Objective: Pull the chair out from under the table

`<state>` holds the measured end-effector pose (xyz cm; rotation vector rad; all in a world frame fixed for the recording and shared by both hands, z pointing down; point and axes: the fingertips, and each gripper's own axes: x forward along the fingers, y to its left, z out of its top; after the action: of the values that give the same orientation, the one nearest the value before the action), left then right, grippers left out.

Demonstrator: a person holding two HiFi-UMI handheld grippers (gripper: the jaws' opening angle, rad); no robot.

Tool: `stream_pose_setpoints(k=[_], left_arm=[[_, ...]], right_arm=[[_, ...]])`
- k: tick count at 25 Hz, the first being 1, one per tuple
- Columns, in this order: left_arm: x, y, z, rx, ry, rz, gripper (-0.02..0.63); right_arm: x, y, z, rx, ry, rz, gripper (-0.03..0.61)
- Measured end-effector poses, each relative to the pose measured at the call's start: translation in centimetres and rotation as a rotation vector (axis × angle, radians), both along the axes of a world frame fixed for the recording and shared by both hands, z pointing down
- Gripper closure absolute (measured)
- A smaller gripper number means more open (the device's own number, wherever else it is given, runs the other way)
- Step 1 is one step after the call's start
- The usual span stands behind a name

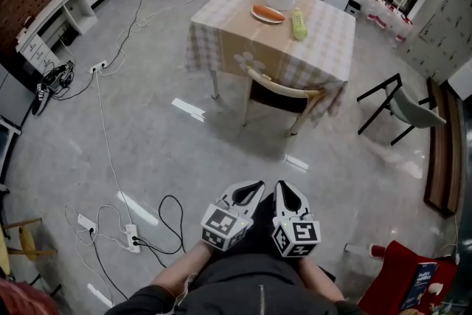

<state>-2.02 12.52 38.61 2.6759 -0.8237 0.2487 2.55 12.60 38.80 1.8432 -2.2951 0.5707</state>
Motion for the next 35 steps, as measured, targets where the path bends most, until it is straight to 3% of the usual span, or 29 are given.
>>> stream_pose_setpoints(k=[9,16,35], left_arm=[[-0.2,0.7,1.5,-0.022,-0.016,-0.022,0.606],[0.6,0.0,2.0,-0.021,-0.036,-0.012,0.606],[3.9,-10.0,1.7,-0.035,-0.021,-0.048,0.606]], right_arm=[[-0.3,0.9,1.5,-0.017,-0.004,-0.02,0.566],[-0.2,0.1,1.0,0.025,0.02,-0.052,0.566],[3.7,-10.5,-0.1,-0.013,-0.027,-0.084,0.566]])
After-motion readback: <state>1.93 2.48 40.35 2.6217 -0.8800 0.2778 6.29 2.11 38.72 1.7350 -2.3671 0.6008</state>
